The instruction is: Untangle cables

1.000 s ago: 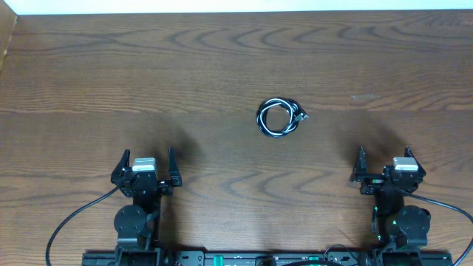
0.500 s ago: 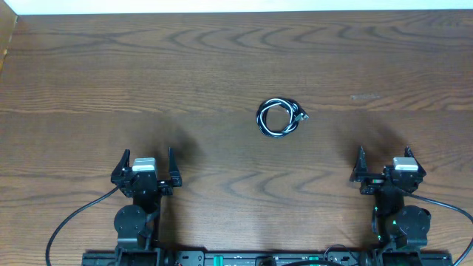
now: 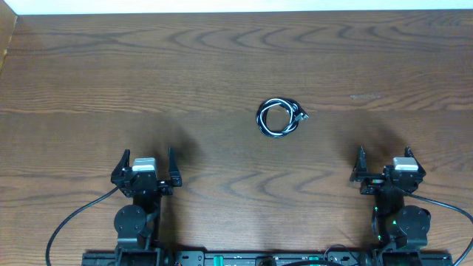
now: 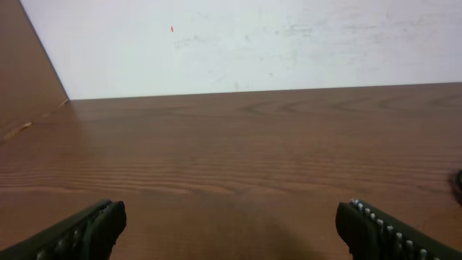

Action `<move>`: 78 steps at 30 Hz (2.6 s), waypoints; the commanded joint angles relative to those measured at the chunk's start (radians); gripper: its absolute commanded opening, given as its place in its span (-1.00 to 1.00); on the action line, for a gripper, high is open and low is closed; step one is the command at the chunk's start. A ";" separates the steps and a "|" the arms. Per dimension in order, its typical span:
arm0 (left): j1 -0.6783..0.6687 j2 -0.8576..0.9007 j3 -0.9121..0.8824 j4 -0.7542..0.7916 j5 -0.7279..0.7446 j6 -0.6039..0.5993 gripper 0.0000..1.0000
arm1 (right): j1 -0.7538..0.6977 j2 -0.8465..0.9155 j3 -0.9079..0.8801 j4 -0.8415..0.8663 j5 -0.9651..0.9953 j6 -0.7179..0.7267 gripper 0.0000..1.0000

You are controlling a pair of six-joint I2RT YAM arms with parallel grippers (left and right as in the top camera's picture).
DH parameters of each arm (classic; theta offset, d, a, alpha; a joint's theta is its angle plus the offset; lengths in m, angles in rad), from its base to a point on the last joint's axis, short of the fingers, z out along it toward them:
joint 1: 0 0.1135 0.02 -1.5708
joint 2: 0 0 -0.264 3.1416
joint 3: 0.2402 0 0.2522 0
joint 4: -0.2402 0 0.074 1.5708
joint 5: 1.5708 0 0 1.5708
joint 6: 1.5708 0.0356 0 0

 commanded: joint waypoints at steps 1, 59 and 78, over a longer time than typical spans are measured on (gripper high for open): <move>-0.004 -0.005 -0.024 -0.029 0.006 0.016 0.96 | -0.005 -0.010 -0.006 0.003 -0.006 -0.015 0.98; -0.005 0.704 0.942 -0.885 0.262 -0.145 0.96 | -0.005 0.071 0.537 -0.498 -0.192 0.102 0.98; -0.005 0.712 0.941 -0.902 0.207 -0.145 0.96 | -0.005 0.805 1.333 -0.949 -0.246 0.013 0.99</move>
